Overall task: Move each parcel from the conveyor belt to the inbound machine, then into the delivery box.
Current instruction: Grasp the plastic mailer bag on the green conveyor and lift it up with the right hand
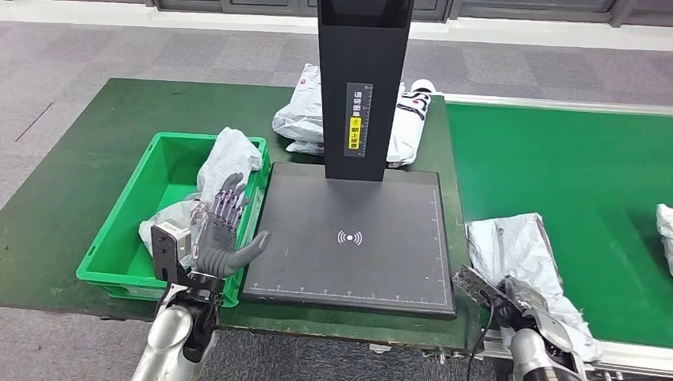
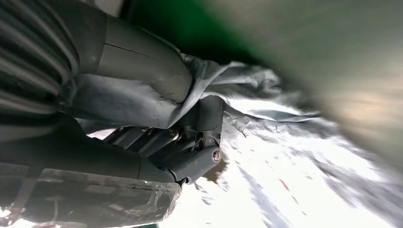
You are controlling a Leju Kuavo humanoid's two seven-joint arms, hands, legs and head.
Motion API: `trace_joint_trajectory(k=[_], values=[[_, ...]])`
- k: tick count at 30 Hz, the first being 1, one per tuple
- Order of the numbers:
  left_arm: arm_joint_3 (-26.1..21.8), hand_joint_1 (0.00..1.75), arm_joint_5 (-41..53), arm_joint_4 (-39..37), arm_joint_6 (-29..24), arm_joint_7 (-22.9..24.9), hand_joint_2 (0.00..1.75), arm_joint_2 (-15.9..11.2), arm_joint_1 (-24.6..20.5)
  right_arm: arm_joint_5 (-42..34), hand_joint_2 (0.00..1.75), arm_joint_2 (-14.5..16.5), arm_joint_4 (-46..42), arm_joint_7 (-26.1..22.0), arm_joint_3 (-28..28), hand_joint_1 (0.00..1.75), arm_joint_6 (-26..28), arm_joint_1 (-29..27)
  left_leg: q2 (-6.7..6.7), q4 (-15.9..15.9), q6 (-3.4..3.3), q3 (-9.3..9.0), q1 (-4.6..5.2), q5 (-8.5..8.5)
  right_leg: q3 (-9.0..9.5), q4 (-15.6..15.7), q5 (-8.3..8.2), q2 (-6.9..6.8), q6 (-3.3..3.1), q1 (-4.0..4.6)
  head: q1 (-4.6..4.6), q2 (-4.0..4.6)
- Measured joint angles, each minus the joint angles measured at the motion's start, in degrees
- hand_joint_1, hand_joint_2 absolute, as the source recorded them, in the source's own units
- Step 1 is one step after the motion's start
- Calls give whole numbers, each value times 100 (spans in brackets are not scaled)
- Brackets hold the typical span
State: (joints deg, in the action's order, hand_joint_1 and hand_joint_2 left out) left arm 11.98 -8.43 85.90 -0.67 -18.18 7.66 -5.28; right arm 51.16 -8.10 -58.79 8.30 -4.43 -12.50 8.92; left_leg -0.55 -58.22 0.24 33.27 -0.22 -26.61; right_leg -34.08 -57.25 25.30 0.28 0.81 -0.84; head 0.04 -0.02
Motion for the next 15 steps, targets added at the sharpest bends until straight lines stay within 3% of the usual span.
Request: trace_joint_trajectory(k=[6,11,15], values=[[-110,0,52,62,-45,-48,175,37,82,-2235,175,154,-305,-1338,-348,175,-619,68,27,0,5,14,0,-2,-20,-8,-12,25,-11,-1,-2,0],[-147,0,144,92,-46,-86,175,121,117,-4012,175,359,-1456,-1458,-370,175,-444,43,33,1,11,14,1,0,-39,-14,-13,34,-19,0,1,1],[-149,0,193,81,-46,-105,175,177,122,-4552,175,502,-2422,-1370,-370,175,13,58,17,2,13,20,-1,4,-38,-16,-9,13,-22,1,1,1]])
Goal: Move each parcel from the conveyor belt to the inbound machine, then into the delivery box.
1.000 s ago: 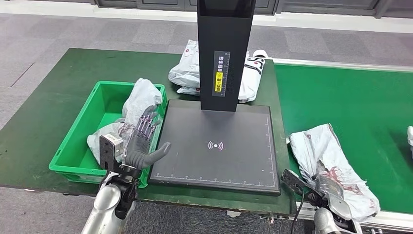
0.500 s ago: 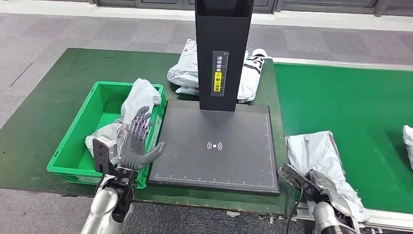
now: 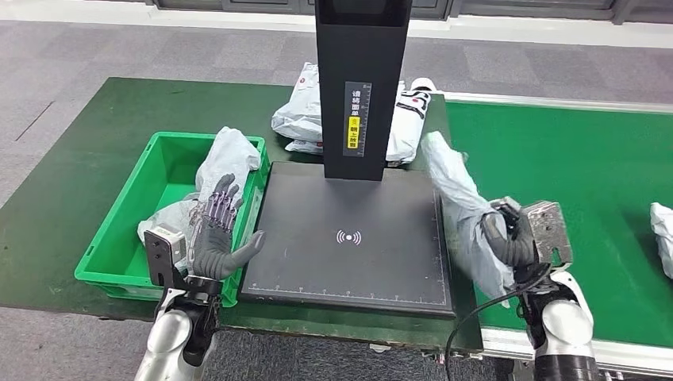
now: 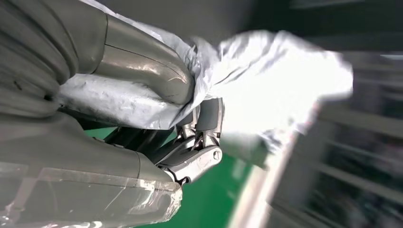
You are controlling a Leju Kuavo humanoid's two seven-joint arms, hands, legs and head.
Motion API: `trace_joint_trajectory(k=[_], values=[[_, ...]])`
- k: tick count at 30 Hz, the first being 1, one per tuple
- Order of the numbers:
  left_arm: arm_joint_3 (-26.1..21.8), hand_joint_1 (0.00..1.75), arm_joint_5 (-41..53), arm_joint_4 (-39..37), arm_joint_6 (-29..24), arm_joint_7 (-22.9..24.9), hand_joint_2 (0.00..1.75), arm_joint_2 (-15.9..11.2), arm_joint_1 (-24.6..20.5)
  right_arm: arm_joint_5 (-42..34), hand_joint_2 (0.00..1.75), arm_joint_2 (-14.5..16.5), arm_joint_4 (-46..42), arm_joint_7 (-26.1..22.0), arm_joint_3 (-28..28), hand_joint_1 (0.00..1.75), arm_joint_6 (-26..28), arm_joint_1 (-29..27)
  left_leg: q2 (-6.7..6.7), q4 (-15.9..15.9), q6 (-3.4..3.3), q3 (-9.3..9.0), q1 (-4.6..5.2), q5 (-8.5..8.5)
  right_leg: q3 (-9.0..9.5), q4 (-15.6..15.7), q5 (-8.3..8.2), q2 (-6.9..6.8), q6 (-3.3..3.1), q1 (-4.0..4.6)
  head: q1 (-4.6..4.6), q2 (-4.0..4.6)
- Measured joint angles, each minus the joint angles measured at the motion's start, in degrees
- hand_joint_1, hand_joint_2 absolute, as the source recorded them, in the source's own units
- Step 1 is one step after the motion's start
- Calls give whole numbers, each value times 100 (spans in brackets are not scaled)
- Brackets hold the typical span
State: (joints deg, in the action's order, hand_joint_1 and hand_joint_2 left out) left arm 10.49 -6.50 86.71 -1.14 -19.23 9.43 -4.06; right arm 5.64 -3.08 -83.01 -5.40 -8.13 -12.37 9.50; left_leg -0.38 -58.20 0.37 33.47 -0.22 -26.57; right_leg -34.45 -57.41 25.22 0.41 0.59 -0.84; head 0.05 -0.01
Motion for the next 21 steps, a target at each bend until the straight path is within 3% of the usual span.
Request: trace_joint_trajectory(k=[8,12,21], values=[[41,0,-2,-137,-7,-50,175,47,-40,-615,175,111,-1119,-439,0,175,1143,-64,-1,-1,-1,0,4,0,1,4,0,0,1,-4,-1,0],[141,0,-58,-309,-41,-128,175,47,-135,-812,175,111,-1500,-582,43,175,1459,-93,0,-1,-1,2,4,0,1,3,0,0,1,-4,-1,0],[469,0,-90,-510,12,-178,175,65,-259,-394,175,111,-648,-134,680,175,1679,934,-1,0,2,-1,3,17,1,0,-10,-2,4,-2,1,-1]])
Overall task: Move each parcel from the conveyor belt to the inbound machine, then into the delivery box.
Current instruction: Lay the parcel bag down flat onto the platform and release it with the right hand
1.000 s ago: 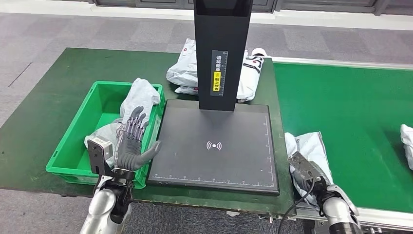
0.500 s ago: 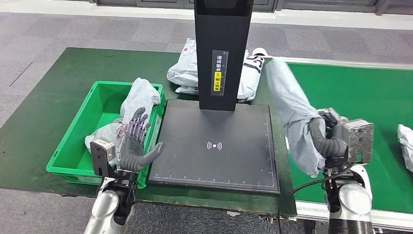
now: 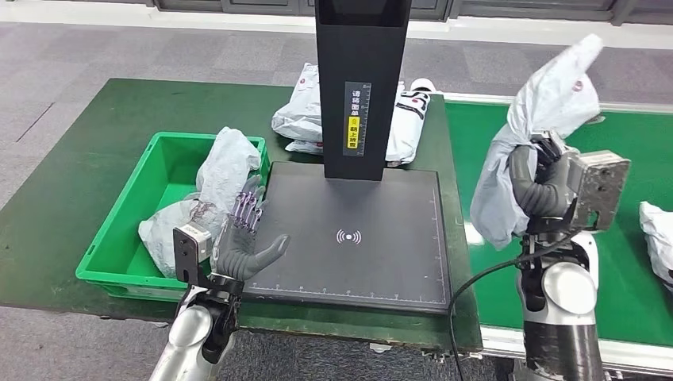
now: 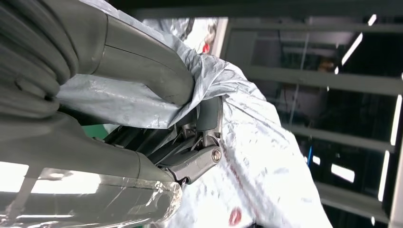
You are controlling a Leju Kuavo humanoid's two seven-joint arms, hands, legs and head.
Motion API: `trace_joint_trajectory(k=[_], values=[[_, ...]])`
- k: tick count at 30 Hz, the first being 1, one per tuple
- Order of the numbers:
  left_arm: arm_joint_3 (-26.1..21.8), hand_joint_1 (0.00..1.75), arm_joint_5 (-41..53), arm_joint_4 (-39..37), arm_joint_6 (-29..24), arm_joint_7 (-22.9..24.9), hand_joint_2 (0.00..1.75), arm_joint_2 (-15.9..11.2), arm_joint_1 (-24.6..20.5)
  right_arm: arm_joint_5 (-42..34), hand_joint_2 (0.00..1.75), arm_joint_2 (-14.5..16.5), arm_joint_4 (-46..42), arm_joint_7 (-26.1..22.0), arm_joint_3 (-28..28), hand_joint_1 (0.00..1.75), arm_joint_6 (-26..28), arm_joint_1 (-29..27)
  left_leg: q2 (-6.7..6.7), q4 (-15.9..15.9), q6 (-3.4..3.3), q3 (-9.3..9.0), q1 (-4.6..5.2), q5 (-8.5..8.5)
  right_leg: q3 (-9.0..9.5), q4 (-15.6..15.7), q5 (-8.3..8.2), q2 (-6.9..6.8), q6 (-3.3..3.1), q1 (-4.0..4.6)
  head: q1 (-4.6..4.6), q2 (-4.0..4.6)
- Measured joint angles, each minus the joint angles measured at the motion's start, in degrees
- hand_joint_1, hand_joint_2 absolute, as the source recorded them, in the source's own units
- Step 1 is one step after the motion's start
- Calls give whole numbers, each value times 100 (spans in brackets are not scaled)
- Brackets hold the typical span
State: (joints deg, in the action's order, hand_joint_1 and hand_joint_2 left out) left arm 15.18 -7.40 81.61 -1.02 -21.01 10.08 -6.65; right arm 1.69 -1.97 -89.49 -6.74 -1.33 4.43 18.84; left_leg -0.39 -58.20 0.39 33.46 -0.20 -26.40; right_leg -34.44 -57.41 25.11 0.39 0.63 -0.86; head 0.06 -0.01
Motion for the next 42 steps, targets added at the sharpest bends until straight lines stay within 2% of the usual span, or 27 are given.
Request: trace_joint_trajectory(k=[4,7,11,15,30,34,37,38,41,42], values=[[60,0,-9,-44,25,-1,175,0,-29,11,175,-3,392,168,173,175,-48,286,-10,0,1,8,-1,3,0,-5,0,-9,0,0,-2,1],[118,0,-21,-60,88,15,175,0,-65,134,175,-3,1102,366,393,175,-114,725,-2,0,1,9,-1,3,-3,-5,-2,-2,-2,-1,-2,1],[242,0,-32,-70,119,34,175,-1,-84,300,175,62,2214,334,782,175,-87,1258,-9,-1,-1,9,-1,7,-3,-5,-4,-8,-1,0,-1,0],[298,0,-33,-76,119,42,175,-5,-84,336,175,136,2782,292,1006,175,-66,1477,-26,-1,5,11,-1,11,-3,-6,-4,-18,-1,1,-2,0],[321,0,-42,-88,119,44,175,-19,-85,369,175,184,3314,344,1205,175,-112,1677,-27,0,5,14,-1,10,-4,-4,-3,-18,-1,0,-2,-1],[358,0,-53,-89,119,44,175,-22,-113,454,175,399,3617,502,1484,175,-365,1779,-13,0,6,11,-2,10,-8,-8,-4,-8,-2,1,-2,-1],[408,0,-60,-85,110,44,175,-23,-154,381,175,705,3937,456,1751,48,-558,1812,-10,1,8,10,-4,12,-12,-11,-2,-7,-5,4,-1,-1],[428,0,-65,-84,105,44,175,-26,-159,330,131,796,4005,431,1830,4,-641,1792,-13,1,9,10,-6,13,-13,-11,-1,-9,-7,5,-1,0],[461,0,-85,-85,68,3,175,-49,-160,200,0,967,4067,366,2112,0,-903,1673,-21,2,13,13,-10,14,-13,-12,2,-13,-11,7,-1,0],[462,0,-87,-85,17,-37,175,-64,-160,155,0,990,4033,326,2217,0,-996,1620,-21,2,13,13,-10,14,-13,-12,2,-13,-11,7,-2,0]])
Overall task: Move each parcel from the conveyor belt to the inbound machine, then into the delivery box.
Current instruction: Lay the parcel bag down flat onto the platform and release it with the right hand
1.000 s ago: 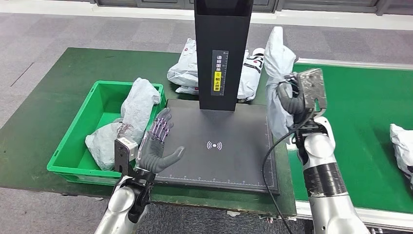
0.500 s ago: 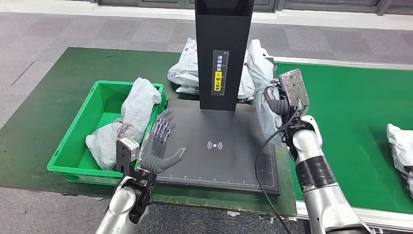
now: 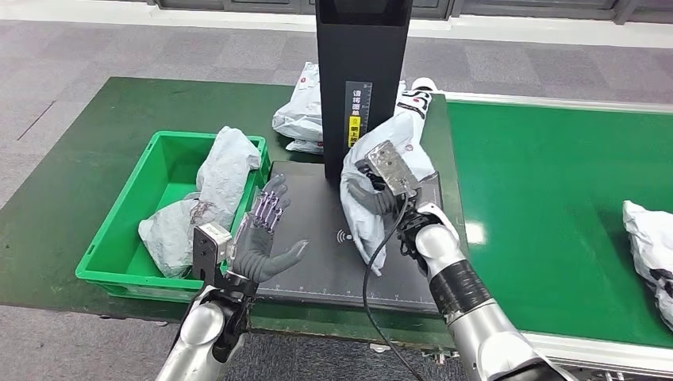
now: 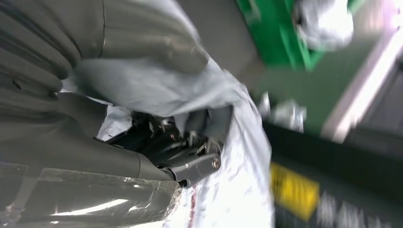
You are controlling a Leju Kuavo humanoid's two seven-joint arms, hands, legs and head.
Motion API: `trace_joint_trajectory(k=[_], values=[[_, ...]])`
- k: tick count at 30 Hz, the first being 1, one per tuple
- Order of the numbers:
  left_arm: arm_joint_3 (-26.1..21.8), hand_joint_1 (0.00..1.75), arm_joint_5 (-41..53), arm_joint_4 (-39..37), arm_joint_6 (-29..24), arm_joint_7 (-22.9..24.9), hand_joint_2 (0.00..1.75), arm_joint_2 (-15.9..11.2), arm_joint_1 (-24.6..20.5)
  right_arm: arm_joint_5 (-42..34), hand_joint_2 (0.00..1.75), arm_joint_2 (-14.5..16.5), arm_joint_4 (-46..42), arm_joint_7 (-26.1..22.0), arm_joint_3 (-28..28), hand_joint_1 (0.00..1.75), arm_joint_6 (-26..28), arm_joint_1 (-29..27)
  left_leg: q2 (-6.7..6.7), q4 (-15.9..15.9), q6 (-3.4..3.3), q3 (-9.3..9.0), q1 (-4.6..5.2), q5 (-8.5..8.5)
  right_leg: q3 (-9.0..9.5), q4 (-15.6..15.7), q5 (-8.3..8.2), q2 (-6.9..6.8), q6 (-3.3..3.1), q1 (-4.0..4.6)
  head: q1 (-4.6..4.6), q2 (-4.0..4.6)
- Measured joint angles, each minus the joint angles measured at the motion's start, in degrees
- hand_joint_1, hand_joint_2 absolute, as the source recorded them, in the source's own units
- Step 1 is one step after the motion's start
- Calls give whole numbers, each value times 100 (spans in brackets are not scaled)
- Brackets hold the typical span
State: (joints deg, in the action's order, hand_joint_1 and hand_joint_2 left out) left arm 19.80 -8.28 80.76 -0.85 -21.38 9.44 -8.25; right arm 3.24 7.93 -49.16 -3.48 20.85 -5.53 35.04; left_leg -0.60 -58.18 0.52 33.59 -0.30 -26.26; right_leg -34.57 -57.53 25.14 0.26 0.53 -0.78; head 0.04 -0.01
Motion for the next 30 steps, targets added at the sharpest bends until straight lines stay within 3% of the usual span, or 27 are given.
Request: trace_joint_trajectory(k=[11,23,26,30], values=[[-2,0,50,-4,-546,-239,175,-214,2,-357,0,-25,-1208,-9,572,0,-363,-169,3,-1,3,2,3,-1,-1,2,-3,2,2,-2,-1,0],[-14,0,58,12,-647,-282,175,-280,25,-495,0,-105,-1357,-121,741,0,-315,-84,2,-1,3,2,2,-1,-1,1,-3,1,2,-2,0,0],[-37,0,107,70,-682,-281,175,-285,75,-377,0,-179,-1466,-240,741,0,-99,-88,1,-2,3,2,3,-1,-2,2,-3,1,2,-2,0,0],[-123,0,262,140,-789,-254,175,-280,106,119,0,-317,-2085,-259,741,0,599,-225,2,-3,3,1,3,-2,-2,3,-3,2,3,-2,0,1]])
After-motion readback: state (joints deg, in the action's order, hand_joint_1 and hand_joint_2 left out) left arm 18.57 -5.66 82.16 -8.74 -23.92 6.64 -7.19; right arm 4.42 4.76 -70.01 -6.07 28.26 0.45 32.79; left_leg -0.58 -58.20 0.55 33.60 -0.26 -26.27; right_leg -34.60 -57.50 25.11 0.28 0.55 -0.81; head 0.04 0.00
